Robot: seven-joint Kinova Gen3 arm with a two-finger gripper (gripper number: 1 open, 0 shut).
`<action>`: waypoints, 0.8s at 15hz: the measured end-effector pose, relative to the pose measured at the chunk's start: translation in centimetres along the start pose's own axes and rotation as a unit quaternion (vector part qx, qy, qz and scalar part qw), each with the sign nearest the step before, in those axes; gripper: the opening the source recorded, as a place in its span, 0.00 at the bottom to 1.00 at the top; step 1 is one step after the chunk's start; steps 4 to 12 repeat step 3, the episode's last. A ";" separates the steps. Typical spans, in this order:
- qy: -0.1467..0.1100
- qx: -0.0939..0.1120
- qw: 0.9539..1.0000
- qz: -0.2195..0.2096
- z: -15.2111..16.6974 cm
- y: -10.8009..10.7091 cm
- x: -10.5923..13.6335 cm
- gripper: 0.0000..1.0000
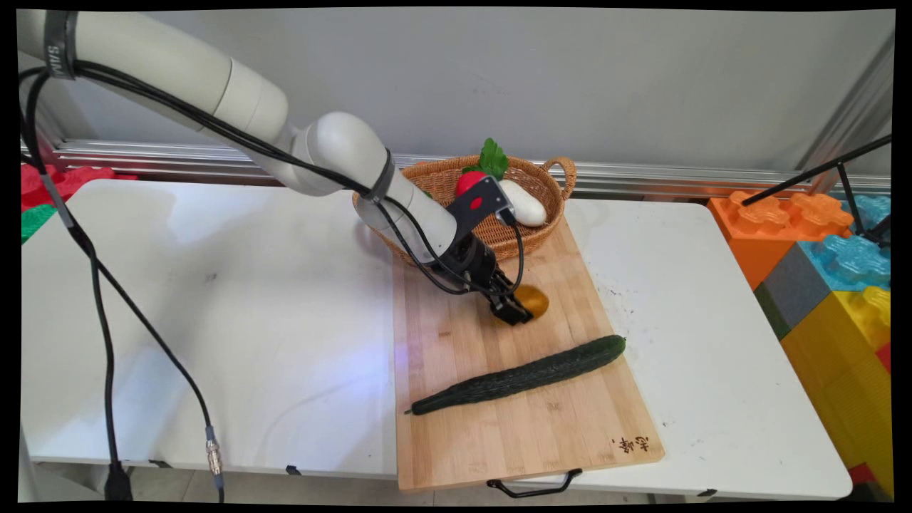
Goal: Place the picked object on the cutting board
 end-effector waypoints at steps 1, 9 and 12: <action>0.001 0.000 1.000 0.001 0.1 0.1 0.0 1.00; 0.006 -0.001 1.000 -0.001 0.1 0.5 0.3 1.00; 0.006 -0.001 1.000 -0.001 0.1 0.5 0.3 1.00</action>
